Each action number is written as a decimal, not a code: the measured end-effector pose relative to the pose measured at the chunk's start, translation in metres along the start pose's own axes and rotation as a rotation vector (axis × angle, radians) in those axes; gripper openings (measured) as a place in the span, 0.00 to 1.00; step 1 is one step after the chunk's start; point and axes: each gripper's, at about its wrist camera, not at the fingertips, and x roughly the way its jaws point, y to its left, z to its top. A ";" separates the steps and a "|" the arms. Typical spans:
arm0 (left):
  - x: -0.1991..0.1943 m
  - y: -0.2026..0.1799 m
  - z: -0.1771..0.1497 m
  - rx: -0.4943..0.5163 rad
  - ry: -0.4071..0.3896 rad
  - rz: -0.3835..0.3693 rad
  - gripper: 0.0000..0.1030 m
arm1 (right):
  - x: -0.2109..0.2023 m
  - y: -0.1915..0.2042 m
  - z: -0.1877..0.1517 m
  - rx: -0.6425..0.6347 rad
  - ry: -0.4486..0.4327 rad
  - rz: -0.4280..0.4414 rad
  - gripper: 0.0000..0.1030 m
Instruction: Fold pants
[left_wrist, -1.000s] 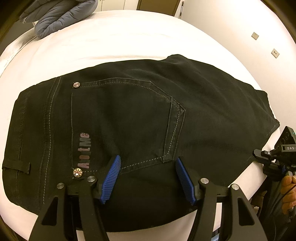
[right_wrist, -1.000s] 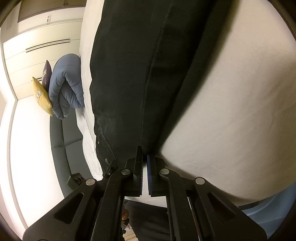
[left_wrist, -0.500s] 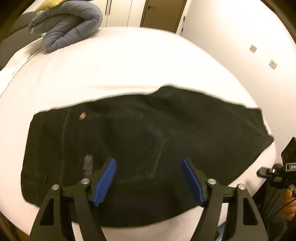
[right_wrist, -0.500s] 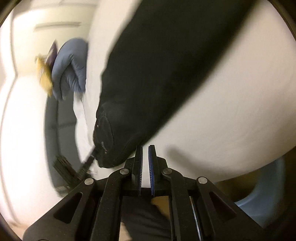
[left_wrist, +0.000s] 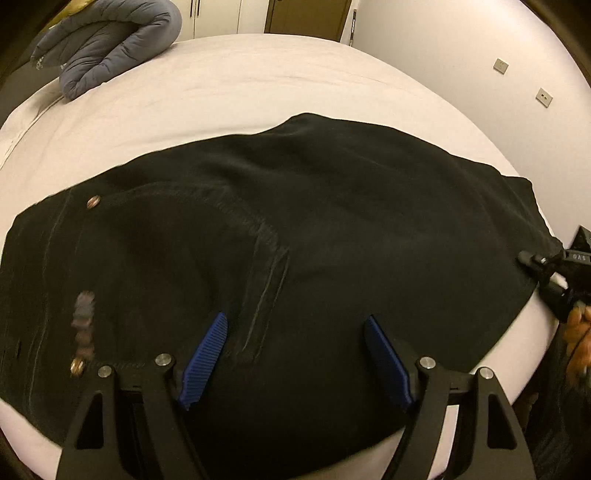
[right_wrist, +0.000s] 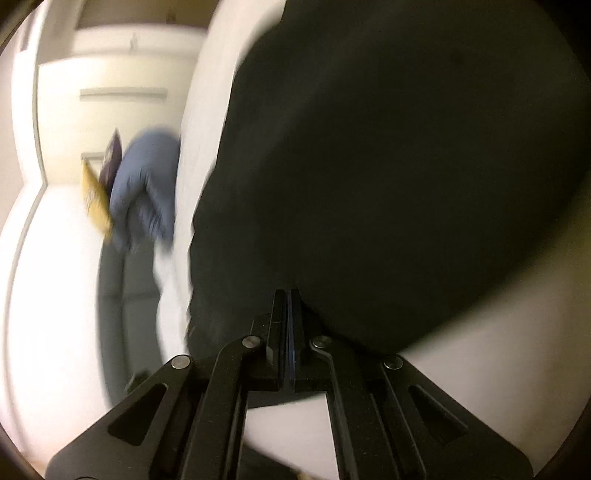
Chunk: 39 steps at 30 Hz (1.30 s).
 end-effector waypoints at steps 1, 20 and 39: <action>-0.004 0.002 -0.001 0.002 0.003 0.013 0.76 | -0.016 -0.008 0.003 0.033 -0.057 -0.016 0.00; -0.001 0.109 0.020 -0.212 -0.069 0.109 0.73 | 0.308 0.243 -0.075 -0.555 0.476 0.032 0.07; -0.011 0.093 0.024 -0.195 -0.069 0.151 0.74 | 0.167 0.148 0.056 -0.198 -0.038 0.077 0.07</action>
